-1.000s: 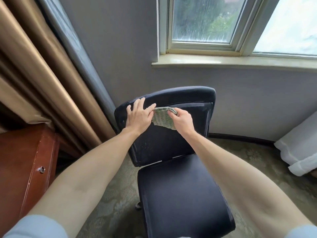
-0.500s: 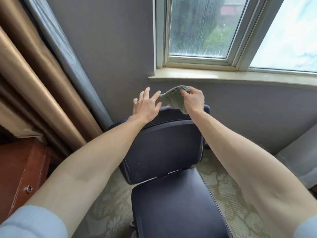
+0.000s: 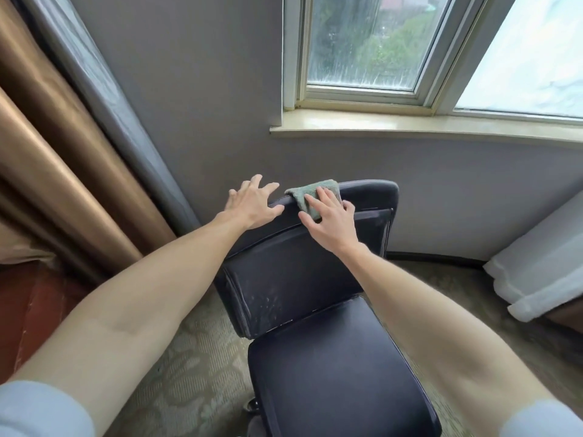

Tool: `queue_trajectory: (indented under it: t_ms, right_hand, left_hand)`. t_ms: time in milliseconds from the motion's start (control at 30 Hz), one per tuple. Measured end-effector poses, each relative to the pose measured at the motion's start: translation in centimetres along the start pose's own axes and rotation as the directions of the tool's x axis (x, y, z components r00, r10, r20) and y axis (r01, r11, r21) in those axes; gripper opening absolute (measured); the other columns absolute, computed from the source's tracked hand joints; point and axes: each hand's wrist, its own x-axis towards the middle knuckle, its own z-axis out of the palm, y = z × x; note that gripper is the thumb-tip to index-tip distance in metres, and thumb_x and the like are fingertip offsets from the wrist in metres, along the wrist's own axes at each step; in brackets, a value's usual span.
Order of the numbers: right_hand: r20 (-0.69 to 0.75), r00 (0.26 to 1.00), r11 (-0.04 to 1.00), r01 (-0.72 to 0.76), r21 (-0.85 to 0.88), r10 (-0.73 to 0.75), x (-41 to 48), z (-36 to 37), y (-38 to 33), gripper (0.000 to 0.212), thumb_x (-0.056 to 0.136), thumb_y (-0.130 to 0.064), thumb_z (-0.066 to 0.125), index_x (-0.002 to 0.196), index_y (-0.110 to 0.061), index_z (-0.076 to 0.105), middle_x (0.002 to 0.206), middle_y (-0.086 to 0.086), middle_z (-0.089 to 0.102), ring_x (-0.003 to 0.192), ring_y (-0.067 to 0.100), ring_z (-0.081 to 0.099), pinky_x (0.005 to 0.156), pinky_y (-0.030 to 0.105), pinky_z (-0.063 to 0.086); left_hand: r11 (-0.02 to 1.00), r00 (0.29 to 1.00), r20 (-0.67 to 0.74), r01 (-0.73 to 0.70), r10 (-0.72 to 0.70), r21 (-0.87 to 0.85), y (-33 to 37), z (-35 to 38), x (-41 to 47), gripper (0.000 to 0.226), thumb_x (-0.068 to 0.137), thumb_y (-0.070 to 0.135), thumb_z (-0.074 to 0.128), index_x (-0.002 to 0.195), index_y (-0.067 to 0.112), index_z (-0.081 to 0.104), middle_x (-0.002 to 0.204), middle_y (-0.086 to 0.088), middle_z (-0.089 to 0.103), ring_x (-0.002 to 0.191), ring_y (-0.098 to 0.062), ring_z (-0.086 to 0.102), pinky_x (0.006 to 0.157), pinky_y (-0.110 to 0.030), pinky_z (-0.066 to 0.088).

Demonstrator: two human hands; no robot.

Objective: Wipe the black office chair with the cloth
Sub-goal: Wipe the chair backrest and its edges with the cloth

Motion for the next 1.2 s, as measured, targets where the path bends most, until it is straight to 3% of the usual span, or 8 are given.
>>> queue_trajectory:
  t_ms: [100,167,367,600,800,967,1100,1200]
  right_hand:
    - [0.017,1.000,1.000,0.000,0.013,0.000,0.6,-1.3,-0.2,0.048,0.099,-0.049,0.034,0.144,-0.032,0.041,0.158,0.000,0.024,0.148,0.012,0.012,0.117,0.047,0.000]
    - [0.033,0.999,0.997,0.037,-0.074,-0.034,1.1,-1.7,-0.1,0.049,0.102,-0.047,0.027,0.148,-0.032,0.031,0.160,0.002,0.017,0.148,0.016,0.007,0.116,0.048,0.001]
    - [0.137,0.978,0.949,0.189,-0.251,-0.159,2.6,-0.7,0.9,0.051,0.104,-0.043,0.023,0.153,-0.035,0.012,0.162,0.002,0.005,0.149,0.023,0.000,0.117,0.045,0.004]
    - [0.044,0.974,0.927,0.225,-0.300,-0.222,3.4,0.0,4.5,0.051,0.103,-0.041,0.028,0.152,-0.028,0.022,0.157,0.004,0.025,0.147,0.023,0.015,0.118,0.039,0.010]
    - [0.009,0.994,0.955,0.104,-0.278,-0.105,3.9,-1.8,9.1,0.053,0.102,-0.041,0.027,0.152,-0.025,0.020,0.159,0.006,0.019,0.148,0.023,0.010,0.119,0.039,0.004]
    - [0.053,0.978,0.948,0.210,-0.240,-0.203,5.5,-1.9,8.0,0.055,0.101,-0.046,0.023,0.153,-0.027,0.018,0.161,0.009,0.012,0.148,0.026,0.005,0.118,0.045,0.005]
    - [0.077,0.957,0.926,0.289,-0.243,-0.279,6.0,-1.4,7.6,0.057,0.099,-0.050,0.018,0.148,-0.025,0.033,0.151,0.009,0.036,0.141,0.029,0.028,0.115,0.047,0.017]
    - [0.030,0.959,0.930,0.280,-0.238,-0.281,6.4,-1.1,8.7,0.055,0.100,-0.047,0.020,0.142,-0.020,0.043,0.137,0.007,0.050,0.130,0.028,0.041,0.113,0.045,0.023]
  left_hand:
    - [0.999,0.999,0.027,-0.044,0.045,-0.012,0.4,0.1,0.3,0.062,0.091,0.055,0.046,0.149,0.035,0.034,0.159,-0.007,0.019,0.141,-0.028,0.027,0.108,-0.049,0.029]
    - [0.997,0.996,0.049,-0.075,0.074,0.008,0.8,0.3,0.4,0.065,0.091,0.054,0.047,0.150,0.033,0.031,0.161,-0.008,0.012,0.142,-0.028,0.023,0.108,-0.051,0.029]
    - [0.989,0.992,0.110,-0.074,0.060,0.125,1.9,1.9,0.7,0.089,0.089,0.058,0.051,0.155,0.027,0.002,0.161,-0.011,-0.015,0.147,-0.030,0.008,0.105,-0.058,0.030]
    - [0.990,0.992,0.116,0.025,-0.041,0.137,3.8,3.2,0.9,0.093,0.091,0.053,0.054,0.154,0.030,-0.011,0.160,-0.006,-0.024,0.148,-0.036,0.000,0.104,-0.067,0.028]
    - [0.991,0.993,0.112,0.023,-0.038,0.131,4.0,3.2,1.2,0.091,0.088,0.053,0.054,0.154,0.034,-0.005,0.162,-0.004,-0.017,0.147,-0.033,0.004,0.102,-0.066,0.032]
    - [0.987,0.998,0.037,0.040,-0.047,0.159,6.9,3.0,1.7,0.098,0.080,0.054,0.059,0.154,0.032,-0.001,0.161,-0.008,-0.016,0.147,-0.032,0.003,0.105,-0.070,0.022]
    - [0.987,0.994,0.072,0.067,-0.078,0.147,8.9,3.7,2.6,0.099,0.083,0.056,0.058,0.154,0.034,-0.008,0.161,-0.008,-0.020,0.148,-0.035,-0.001,0.103,-0.074,0.016]
    - [0.979,0.993,0.063,0.082,-0.095,0.187,9.0,4.3,3.4,0.100,0.083,0.057,0.059,0.153,0.036,-0.010,0.161,-0.008,-0.019,0.147,-0.037,0.001,0.100,-0.074,0.020]
